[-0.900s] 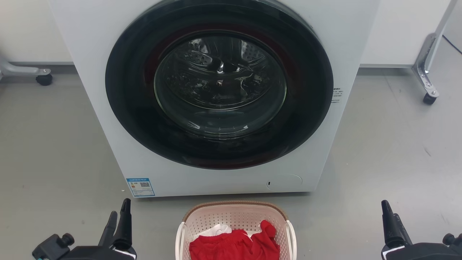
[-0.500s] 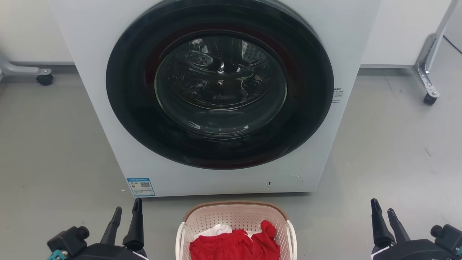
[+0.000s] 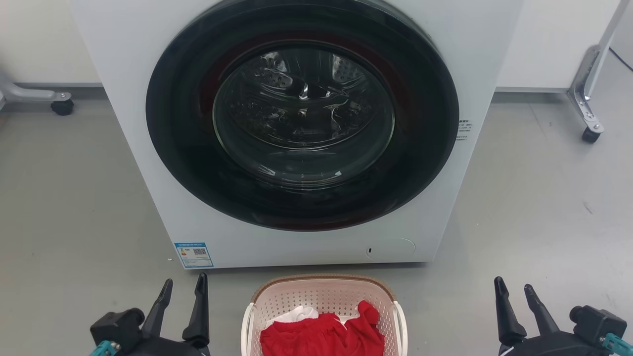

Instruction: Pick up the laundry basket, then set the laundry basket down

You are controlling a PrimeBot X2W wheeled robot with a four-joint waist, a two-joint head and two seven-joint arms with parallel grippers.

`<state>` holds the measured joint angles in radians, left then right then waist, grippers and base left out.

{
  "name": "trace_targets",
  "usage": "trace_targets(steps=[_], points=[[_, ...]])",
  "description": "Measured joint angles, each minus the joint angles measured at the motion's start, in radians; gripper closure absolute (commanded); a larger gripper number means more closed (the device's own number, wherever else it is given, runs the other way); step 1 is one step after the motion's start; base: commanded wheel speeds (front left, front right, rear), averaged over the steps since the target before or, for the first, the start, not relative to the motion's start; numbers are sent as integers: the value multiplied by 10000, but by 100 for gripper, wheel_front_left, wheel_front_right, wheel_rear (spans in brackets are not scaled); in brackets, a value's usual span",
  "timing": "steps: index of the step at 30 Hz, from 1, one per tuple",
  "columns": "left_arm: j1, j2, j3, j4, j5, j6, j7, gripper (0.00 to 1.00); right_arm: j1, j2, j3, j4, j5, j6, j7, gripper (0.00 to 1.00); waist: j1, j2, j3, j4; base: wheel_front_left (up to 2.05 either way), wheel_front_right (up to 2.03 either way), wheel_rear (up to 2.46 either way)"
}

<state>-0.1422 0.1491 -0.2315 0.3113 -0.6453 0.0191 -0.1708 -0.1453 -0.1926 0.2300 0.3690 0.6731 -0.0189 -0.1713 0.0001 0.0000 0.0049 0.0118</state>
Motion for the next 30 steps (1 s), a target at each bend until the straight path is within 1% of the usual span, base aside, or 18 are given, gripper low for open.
trace_targets(steps=[6,13,14,21,30], points=[[-71,17,-171,150,895,165,-253,0,-107,-73,230,138,-719,-159,-244,0,0,0,17,12,0,0,0],[-138,48,-351,353,1758,349,-514,0,-107,-146,408,297,-1511,-268,-493,0,0,0,27,22,0,0,0],[-140,48,-364,391,1856,357,-525,0,-107,-157,454,320,-1670,-336,-518,0,0,0,28,22,0,0,0],[-150,46,-491,631,2752,566,-788,0,-144,-228,696,481,-2502,-472,-779,0,0,0,23,30,0,0,0],[-151,-19,-410,786,2807,604,-788,0,-173,-228,656,539,-2529,-514,-780,0,0,0,6,26,0,0,0]])
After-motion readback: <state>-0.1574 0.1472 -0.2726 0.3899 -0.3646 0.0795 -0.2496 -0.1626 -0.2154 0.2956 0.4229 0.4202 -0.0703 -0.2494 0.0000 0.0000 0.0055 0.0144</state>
